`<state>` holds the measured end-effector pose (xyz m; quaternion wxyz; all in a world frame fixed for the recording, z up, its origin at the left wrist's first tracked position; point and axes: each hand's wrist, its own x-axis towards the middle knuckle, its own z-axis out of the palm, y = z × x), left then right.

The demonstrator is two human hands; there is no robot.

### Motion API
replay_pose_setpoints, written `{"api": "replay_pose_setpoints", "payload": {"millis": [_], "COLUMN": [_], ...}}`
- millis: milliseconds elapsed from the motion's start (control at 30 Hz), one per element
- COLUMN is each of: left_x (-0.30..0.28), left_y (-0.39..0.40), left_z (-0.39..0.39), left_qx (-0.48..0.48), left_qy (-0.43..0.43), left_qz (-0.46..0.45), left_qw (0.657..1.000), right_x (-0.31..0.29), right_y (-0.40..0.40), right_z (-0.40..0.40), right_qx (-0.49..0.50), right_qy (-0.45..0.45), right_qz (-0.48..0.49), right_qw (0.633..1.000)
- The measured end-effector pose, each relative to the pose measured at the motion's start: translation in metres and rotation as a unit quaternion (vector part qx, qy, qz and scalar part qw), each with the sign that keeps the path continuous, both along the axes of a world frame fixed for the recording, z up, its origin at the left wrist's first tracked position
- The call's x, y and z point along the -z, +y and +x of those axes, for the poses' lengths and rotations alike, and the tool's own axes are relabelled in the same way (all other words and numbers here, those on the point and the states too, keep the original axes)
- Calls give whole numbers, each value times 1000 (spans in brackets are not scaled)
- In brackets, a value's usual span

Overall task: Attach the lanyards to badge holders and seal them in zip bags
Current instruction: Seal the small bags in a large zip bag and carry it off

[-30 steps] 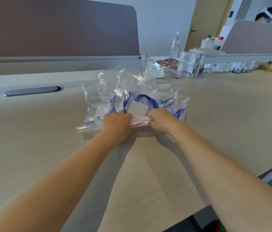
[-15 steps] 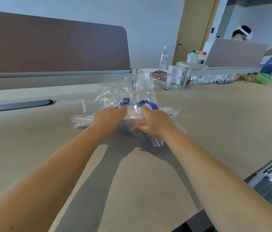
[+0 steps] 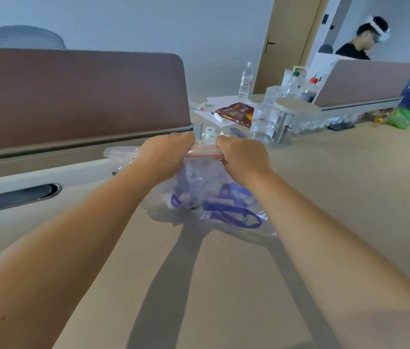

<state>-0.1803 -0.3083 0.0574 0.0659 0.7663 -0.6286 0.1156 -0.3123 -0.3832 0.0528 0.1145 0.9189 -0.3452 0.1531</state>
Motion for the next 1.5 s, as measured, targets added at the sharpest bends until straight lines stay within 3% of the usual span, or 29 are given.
{"api": "replay_pose_setpoints", "payload": {"millis": [300,600,1000,1500], "left_x": [-98,-124,-141,-142], "left_y": [-40,-81,-141,-182], "left_z": [-16,-105,-359,-678], "left_qx": [85,189,342,514], "left_qy": [-7,-6,-5,-19], "left_qz": [-34,-60,-88,-73], "left_qw": [996,980,935,854], "right_x": [-98,-127,-146,-139], "right_y": [-16,-25,-29,-18], "right_z": [-29,-126,-376,-670], "right_qx": [89,191,351,548], "right_qy": [-1,-6,-32,-52], "right_qz": [-11,-28,-26,-52], "right_qw": [996,981,936,833]}}
